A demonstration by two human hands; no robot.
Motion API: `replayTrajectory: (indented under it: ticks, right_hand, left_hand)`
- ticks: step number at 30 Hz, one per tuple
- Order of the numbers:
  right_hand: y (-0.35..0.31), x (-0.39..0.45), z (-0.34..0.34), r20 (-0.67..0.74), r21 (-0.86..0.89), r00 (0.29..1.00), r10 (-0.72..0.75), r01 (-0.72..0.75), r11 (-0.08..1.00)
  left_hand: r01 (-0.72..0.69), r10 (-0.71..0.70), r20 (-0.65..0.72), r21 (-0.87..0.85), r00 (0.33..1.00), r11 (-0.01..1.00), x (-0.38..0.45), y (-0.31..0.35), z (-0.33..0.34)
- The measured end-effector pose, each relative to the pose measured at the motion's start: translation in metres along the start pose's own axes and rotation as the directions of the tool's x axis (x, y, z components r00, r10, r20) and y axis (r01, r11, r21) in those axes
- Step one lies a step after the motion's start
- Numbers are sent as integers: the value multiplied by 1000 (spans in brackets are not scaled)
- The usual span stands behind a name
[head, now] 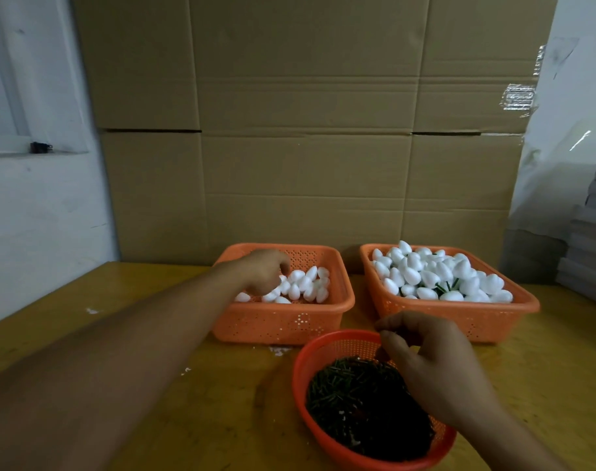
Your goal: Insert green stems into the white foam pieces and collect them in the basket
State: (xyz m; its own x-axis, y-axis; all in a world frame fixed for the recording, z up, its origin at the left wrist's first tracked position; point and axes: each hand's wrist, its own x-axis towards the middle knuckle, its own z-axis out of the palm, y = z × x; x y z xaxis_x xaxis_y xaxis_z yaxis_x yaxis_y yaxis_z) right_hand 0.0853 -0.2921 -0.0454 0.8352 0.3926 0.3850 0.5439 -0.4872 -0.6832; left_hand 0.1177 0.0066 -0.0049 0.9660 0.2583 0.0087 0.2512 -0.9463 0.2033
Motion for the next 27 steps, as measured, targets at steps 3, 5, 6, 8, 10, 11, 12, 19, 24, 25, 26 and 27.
replayTrajectory:
  ticks: [3, 5, 6, 8, 10, 11, 12, 19, 24, 25, 26, 27]
  right_hand:
    - [-1, -1, 1, -19, -39, 1000, -7, 7, 999]
    - [-1, -1, 2, -17, -44, 1000, -14, 14, 999]
    - [-1, -1, 1, -15, -46, 1000, -15, 14, 999]
    - [-1, -1, 1, -11, -51, 1000, -18, 17, 999]
    - [-1, -1, 1, -8, -56, 1000, -20, 20, 998]
    - [-2, -2, 1, -4, -60, 1000, -21, 21, 998]
    - [-2, -2, 1, 1, -65, 1000, -22, 22, 998]
    - [-2, -4, 2, -2, -95, 999, -33, 32, 995]
    - [-3, -4, 2, -1, -109, 1000, -28, 28, 994]
    - [-3, -4, 2, -1, -113, 1000, -28, 28, 993]
    - [-3, -4, 2, 0, -119, 1000, -27, 27, 992]
    - [-3, -4, 2, 1, -124, 1000, -27, 27, 992]
  left_hand:
    - [-14, 0, 121, 118, 993, 993, 11, 0, 7]
    - [-5, -17, 141, 157, 990, 988, 14, 4, 11]
    - [-6, -19, 152, 161, 988, 987, 17, 7, 14]
    - [-13, -19, 209, 150, 978, 989, 18, 15, 18]
    - [4, -39, 242, 145, 969, 989, 19, 22, 23]
    - [11, -48, 242, 151, 969, 989, 19, 24, 25]
    - [15, -51, 237, 151, 970, 988, 16, 27, 25]
    - [-62, 19, 275, 149, 961, 987, 20, 20, 22]
    - [-84, 91, 145, -52, 985, 995, 19, 11, 15]
    - [-81, 96, 112, -130, 989, 988, 18, 10, 13]
    - [-82, 100, 79, -204, 992, 975, 15, 10, 11]
    - [-90, 106, 47, -269, 993, 959, 11, 12, 9]
